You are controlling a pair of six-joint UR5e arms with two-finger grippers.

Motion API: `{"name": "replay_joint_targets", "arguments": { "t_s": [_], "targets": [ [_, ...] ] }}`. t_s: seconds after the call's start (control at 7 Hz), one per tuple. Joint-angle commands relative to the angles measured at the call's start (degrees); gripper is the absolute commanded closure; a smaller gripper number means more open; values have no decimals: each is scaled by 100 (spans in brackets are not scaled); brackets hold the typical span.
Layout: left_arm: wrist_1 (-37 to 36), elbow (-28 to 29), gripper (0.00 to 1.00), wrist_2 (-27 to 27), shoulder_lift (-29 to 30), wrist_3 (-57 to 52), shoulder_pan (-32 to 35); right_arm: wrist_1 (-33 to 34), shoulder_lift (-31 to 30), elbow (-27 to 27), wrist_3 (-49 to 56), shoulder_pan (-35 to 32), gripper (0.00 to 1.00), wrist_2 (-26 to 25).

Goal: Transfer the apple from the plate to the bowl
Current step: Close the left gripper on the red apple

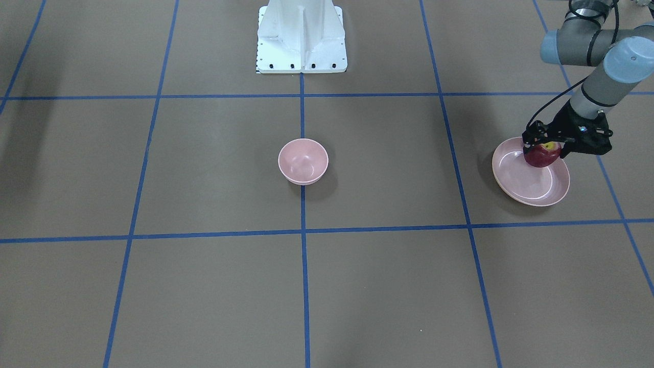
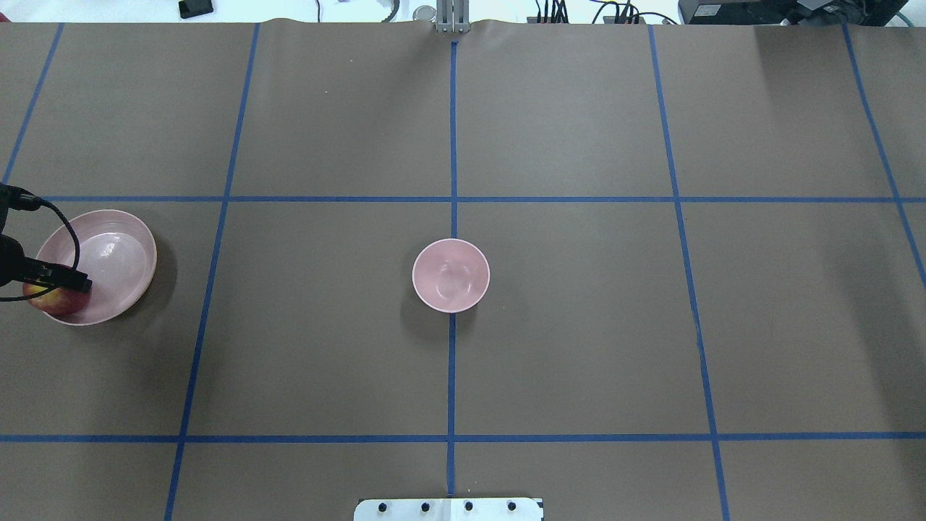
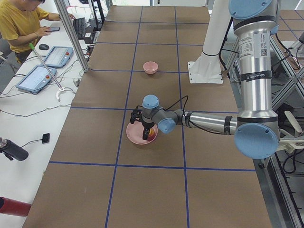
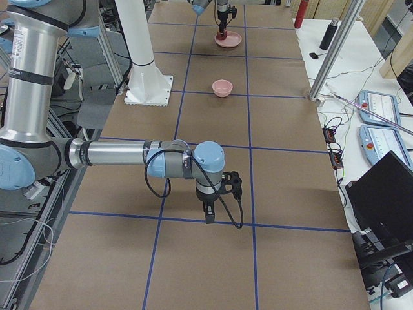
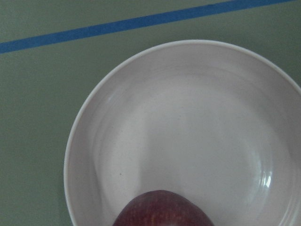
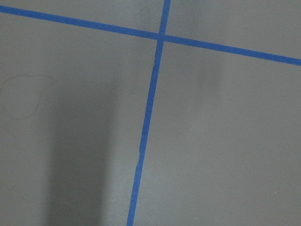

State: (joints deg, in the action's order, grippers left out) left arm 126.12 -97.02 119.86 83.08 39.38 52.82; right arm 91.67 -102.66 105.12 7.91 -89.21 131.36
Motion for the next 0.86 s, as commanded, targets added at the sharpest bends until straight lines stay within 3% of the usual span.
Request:
{"name": "replay_joint_targets", "arguments": {
  "t_s": [0.0,0.14,0.43,0.57,0.71],
  "targets": [
    [1,8,14,-7,-2,-10,0,0,0,0,-9,0,0,13],
    [1,8,31,-7,-11,-36,0,0,0,0,-9,0,0,13],
    [10,-70,78,2,-37,-36,17,0,9,9,-9,0,0,30],
    [-34,-210,92,63,-2,-36,26,0,9,9,-18,9,0,30],
    [-174,-386,93,81,7,-27,18,0,18,0,-18,9,0,30]
  ]
}}
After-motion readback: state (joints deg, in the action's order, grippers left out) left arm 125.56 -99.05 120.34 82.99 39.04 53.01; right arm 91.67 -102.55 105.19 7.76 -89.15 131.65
